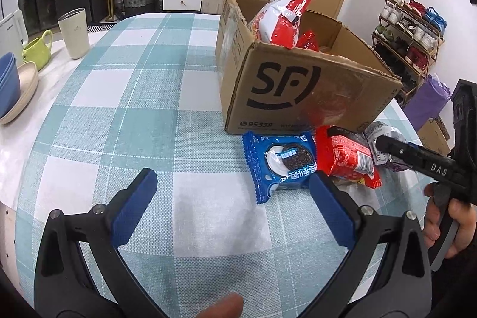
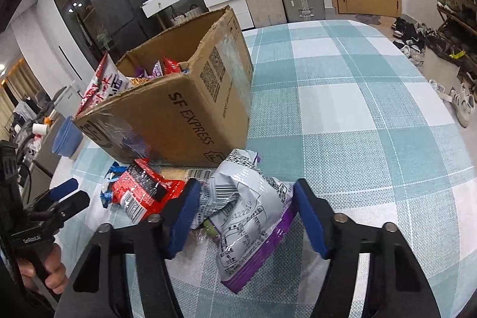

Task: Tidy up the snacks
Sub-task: 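Close right tool on silver-purple bag while left tool closes on blue Oreo pack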

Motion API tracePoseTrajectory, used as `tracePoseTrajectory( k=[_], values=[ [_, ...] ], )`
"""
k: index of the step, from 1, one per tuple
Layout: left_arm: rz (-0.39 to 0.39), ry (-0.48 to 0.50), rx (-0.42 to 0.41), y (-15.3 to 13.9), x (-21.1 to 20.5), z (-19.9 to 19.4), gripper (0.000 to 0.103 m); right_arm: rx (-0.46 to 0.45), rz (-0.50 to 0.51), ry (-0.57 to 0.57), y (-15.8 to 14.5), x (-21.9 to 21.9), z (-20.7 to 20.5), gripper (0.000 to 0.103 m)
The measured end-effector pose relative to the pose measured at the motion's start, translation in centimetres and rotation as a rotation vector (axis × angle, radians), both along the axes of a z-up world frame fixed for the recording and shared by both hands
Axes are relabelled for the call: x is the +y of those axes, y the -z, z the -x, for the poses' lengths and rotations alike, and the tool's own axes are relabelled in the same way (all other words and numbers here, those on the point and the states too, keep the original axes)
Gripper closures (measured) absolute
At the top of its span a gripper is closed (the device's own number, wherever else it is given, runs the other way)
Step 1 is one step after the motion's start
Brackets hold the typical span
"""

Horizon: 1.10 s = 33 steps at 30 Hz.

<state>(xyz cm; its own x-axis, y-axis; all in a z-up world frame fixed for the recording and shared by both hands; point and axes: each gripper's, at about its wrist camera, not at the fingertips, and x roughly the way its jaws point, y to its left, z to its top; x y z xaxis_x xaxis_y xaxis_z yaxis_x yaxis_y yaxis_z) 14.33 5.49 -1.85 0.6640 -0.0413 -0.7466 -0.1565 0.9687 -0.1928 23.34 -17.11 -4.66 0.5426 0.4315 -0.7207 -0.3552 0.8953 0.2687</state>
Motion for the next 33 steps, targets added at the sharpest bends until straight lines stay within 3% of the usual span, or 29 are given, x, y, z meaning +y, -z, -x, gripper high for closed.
tracePoseTrajectory(
  k=[3,13,18,23,31,33],
  values=[
    [-0.005,0.003,-0.003,-0.1,-0.2,0.0,0.001,-0.020,-0.012,-0.006,-0.3,-0.4,0.5,0.051],
    [0.005,0.008,0.006,0.1,-0.4,-0.1,0.001,-0.093,-0.064,-0.015,-2.2,-2.4,2.8,0.052],
    [-0.006,-0.047,0.021,0.5,-0.2,-0.6,0.001,-0.160,-0.057,-0.065,-2.7,-2.5,4.6,0.052],
    [0.024,-0.054,0.034,0.8,-0.6,-1.3,0.001,-0.170,-0.065,-0.072,-2.5,-3.0,5.1,0.052],
    [-0.040,-0.013,0.060,0.8,-3.1,-2.6,0.001,-0.168,-0.120,-0.053,-2.9,-5.0,5.6,0.052],
    [-0.018,-0.026,0.060,0.8,-2.9,-3.0,0.001,-0.180,-0.125,-0.045,-3.1,-5.4,5.8,0.052]
  ],
)
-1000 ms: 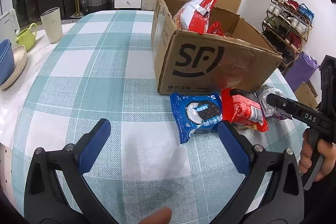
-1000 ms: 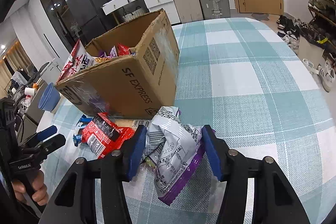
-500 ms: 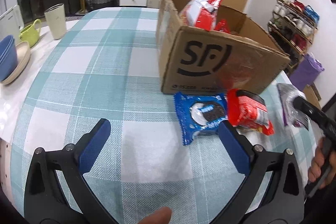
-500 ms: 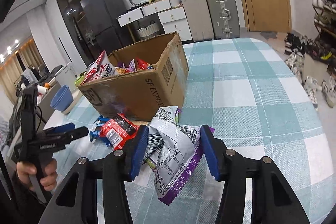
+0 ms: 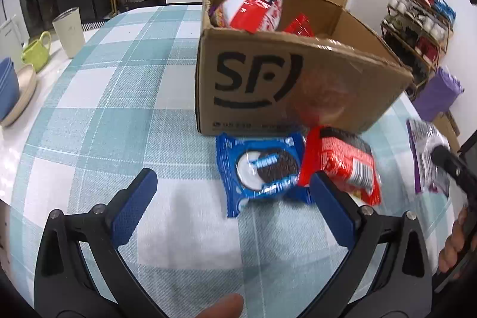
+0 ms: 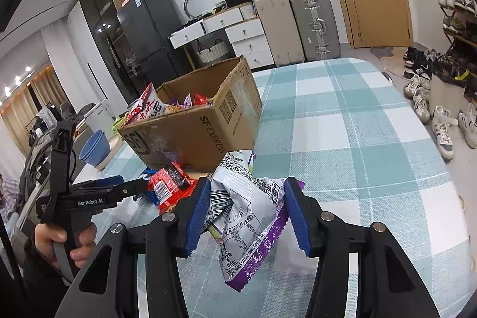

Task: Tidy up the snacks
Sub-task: 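Close right tool on silver-purple bag while left tool closes on blue Oreo pack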

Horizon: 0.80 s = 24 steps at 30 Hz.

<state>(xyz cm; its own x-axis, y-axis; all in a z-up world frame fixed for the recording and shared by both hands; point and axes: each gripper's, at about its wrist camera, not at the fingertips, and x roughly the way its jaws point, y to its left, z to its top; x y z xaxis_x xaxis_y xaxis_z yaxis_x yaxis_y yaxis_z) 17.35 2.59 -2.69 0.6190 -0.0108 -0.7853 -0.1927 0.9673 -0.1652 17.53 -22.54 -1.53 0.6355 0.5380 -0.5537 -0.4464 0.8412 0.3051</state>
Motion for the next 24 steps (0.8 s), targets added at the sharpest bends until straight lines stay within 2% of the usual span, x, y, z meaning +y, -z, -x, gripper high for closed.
tracePoseTrajectory(
  k=[2,5,11,14,16,17,18,19,22,24],
  values=[
    [0.022,-0.006,0.007,0.1,0.2,-0.6,0.001,0.006,-0.008,0.003,0.0,-0.3,0.0,0.052],
    [-0.032,-0.014,0.044,0.5,-0.1,-1.6,0.001,0.011,-0.014,0.004,0.0,-0.4,-0.1,0.052],
    [-0.080,0.022,0.080,1.7,-1.3,-2.6,0.001,0.008,-0.013,-0.002,-0.1,-0.3,-0.1,0.052],
    [-0.069,0.025,0.075,1.9,-1.4,-2.5,0.004,0.012,-0.011,-0.001,0.0,-0.3,-0.2,0.052],
    [-0.029,0.040,0.066,1.9,-1.2,-2.5,0.019,0.015,-0.012,-0.002,0.1,-0.3,-0.3,0.052],
    [-0.012,0.050,0.064,1.9,-1.0,-2.3,0.023,0.017,-0.012,-0.001,0.1,-0.2,-0.3,0.052],
    [-0.001,0.067,0.049,1.8,-1.1,-2.2,0.033,0.019,-0.010,-0.002,0.1,-0.2,-0.3,0.052],
    [0.010,0.092,0.033,1.7,-1.2,-2.0,0.048,0.019,-0.009,-0.004,0.1,-0.2,-0.3,0.052],
    [-0.010,0.123,0.013,1.5,-2.1,-1.6,0.061,0.012,-0.010,-0.006,-0.1,-0.1,-0.1,0.052],
    [-0.016,0.131,0.004,1.4,-2.3,-1.4,0.063,0.006,-0.013,-0.008,-0.4,-0.1,0.0,0.052]
  ],
)
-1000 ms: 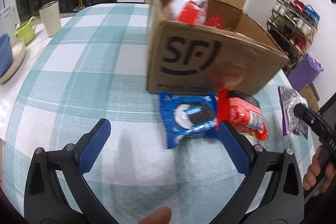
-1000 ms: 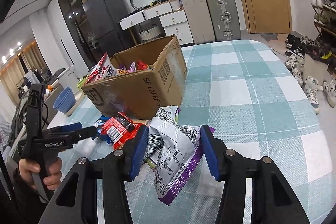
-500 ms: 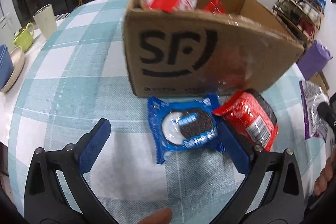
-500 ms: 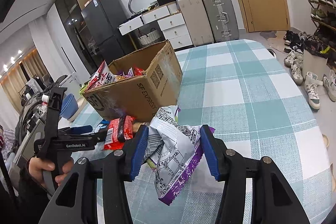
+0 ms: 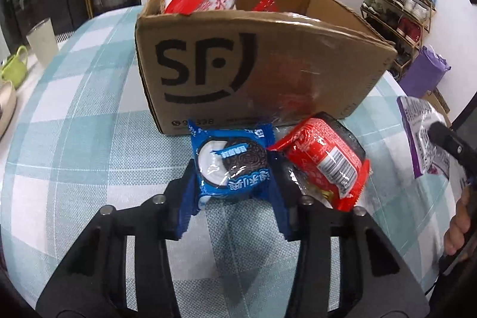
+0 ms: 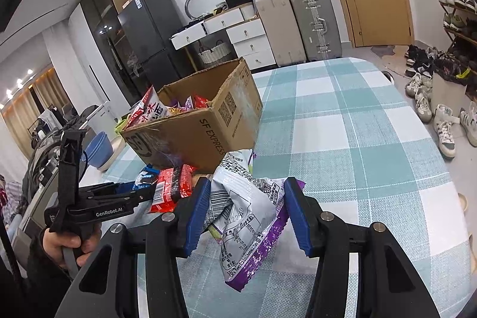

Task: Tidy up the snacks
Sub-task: 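Close right tool on silver-purple bag while left tool closes on blue Oreo pack, then lift the Oreo pack and silver-purple bag and carry them over the box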

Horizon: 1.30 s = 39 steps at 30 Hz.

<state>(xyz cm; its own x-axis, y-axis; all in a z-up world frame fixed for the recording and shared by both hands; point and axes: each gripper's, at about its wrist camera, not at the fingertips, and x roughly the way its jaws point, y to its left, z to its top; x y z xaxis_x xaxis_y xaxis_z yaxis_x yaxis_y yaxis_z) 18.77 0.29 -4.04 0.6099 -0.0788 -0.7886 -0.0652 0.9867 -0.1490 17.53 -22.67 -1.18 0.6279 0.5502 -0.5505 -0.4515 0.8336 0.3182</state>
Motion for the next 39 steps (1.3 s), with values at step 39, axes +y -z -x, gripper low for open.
tracePoseTrajectory(
  k=[39],
  values=[
    [0.046,-0.071,-0.257,-11.0,3.4,7.9,0.063,-0.140,-0.001,-0.044,-5.9,3.2,0.9,0.052]
  ],
)
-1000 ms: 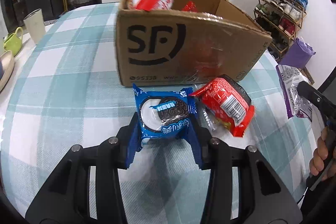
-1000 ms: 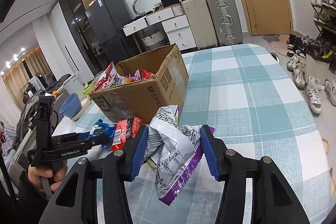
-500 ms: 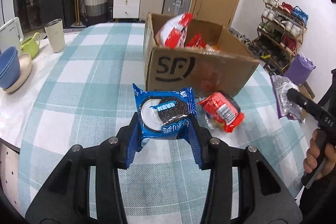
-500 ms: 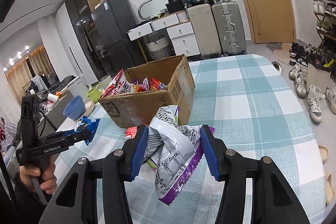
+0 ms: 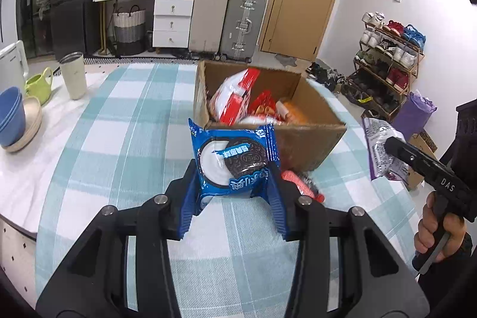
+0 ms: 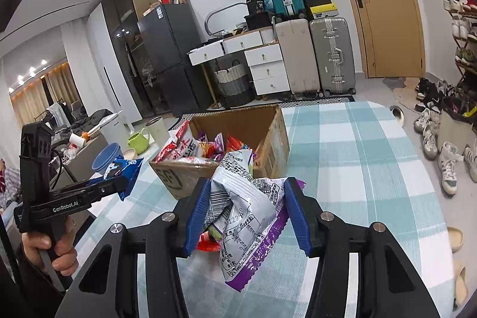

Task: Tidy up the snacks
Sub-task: 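Lift the Oreo pack and silver-purple bag and carry them over the box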

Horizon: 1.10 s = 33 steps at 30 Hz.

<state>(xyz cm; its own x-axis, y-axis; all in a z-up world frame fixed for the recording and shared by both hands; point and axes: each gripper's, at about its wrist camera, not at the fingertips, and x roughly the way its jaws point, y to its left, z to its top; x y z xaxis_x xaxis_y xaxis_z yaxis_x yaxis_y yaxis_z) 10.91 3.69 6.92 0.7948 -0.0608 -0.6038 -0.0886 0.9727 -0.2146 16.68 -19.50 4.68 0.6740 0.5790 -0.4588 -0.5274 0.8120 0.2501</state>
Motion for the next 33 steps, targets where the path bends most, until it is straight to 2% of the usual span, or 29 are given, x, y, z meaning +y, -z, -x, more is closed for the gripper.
tracePoseTrajectory(
  k=[15,24,33],
  values=[
    [-0.021,0.038,-0.054,-4.5,-0.9,-2.6,0.063,-0.032,0.019,-0.028,-1.9,3.3,-2.7,0.052],
    [-0.046,0.061,-0.061,-5.9,-1.8,-5.1,0.063,-0.041,0.052,-0.044,-1.9,5.2,-4.9,0.052],
    [-0.068,0.073,-0.043,-5.9,-2.3,-8.8,0.063,-0.043,0.067,-0.061,-1.8,6.9,-6.9,0.052]
  ],
)
